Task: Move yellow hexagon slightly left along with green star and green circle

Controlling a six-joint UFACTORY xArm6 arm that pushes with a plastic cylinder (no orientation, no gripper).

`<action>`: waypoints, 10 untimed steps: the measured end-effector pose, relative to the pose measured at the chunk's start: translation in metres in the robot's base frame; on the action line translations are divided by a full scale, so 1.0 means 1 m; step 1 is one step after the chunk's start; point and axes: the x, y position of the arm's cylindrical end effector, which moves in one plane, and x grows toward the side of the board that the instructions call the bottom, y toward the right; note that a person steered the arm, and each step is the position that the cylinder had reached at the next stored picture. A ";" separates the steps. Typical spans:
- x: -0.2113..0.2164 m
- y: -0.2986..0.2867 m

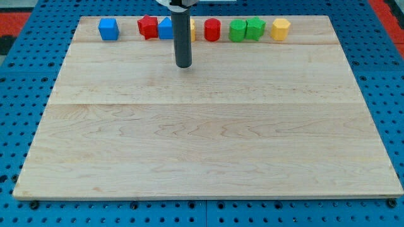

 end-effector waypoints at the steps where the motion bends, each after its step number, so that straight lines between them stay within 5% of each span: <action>1: 0.001 0.000; 4: 0.013 0.062; 6: 0.020 0.182; 8: -0.079 0.248; 10: -0.135 0.191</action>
